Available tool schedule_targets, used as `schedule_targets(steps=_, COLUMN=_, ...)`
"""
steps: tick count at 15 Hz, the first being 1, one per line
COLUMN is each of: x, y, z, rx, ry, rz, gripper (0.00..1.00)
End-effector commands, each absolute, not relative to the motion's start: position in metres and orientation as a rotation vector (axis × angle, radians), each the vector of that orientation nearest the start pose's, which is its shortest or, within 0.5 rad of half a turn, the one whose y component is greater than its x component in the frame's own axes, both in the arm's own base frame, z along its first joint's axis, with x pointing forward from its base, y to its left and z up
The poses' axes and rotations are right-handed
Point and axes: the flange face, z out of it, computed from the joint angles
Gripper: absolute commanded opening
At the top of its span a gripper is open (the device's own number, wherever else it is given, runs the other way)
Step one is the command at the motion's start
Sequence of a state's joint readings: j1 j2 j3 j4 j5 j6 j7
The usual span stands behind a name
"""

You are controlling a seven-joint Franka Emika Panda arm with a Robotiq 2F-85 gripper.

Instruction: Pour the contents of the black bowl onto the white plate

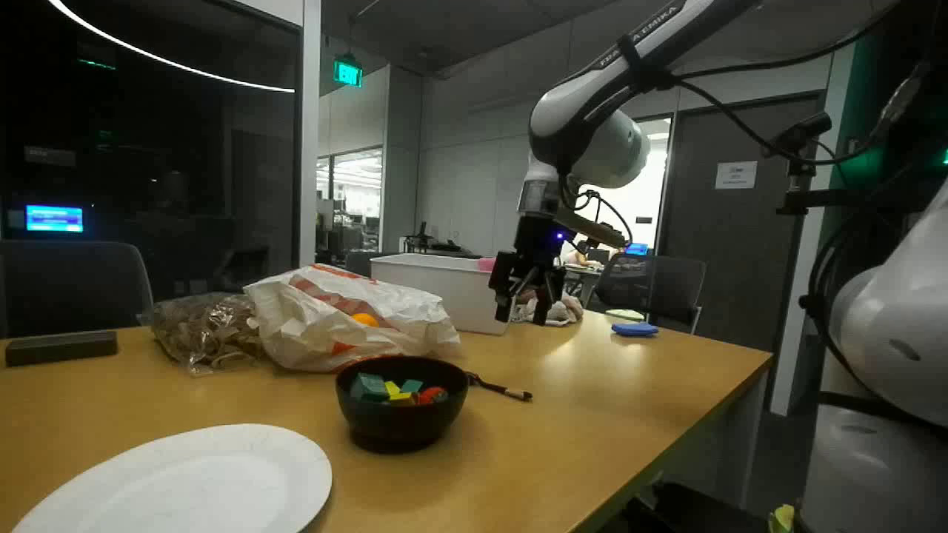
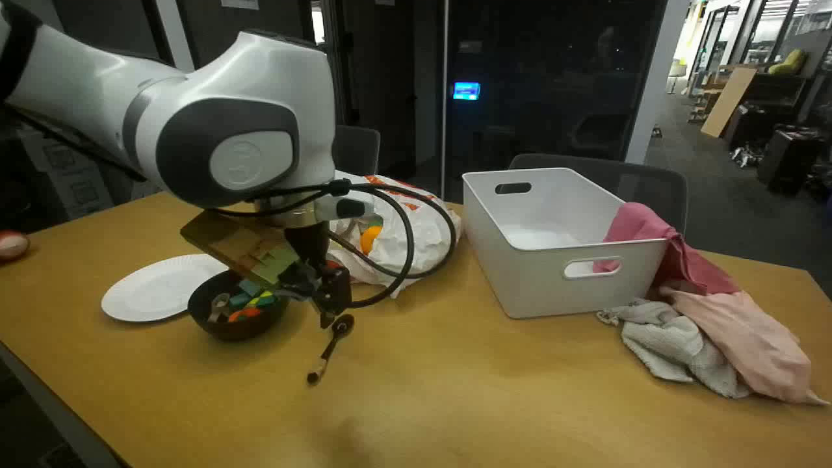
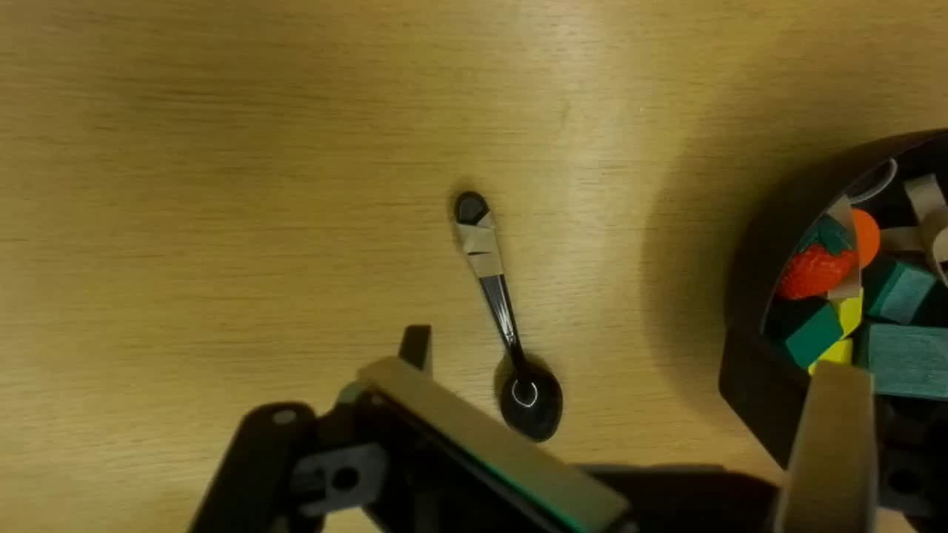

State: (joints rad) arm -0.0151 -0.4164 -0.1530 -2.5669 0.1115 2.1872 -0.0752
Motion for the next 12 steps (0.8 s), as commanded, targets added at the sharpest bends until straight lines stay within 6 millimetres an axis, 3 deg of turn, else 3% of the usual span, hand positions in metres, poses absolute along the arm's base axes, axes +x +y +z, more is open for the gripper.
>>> schedule_targets(steps=1, x=0.402, y=-0.064, z=0.41, rx=-2.984, ry=0.215, rz=-0.075, gripper=1.0)
schedule_targets(steps=6, x=0.404, y=-0.064, z=0.415, rx=-2.984, ry=0.215, rz=-0.089, gripper=1.0)
schedule_targets(steps=12, x=0.402, y=-0.015, z=0.412, rx=-3.034, ry=0.052, rz=-0.033, gripper=1.0)
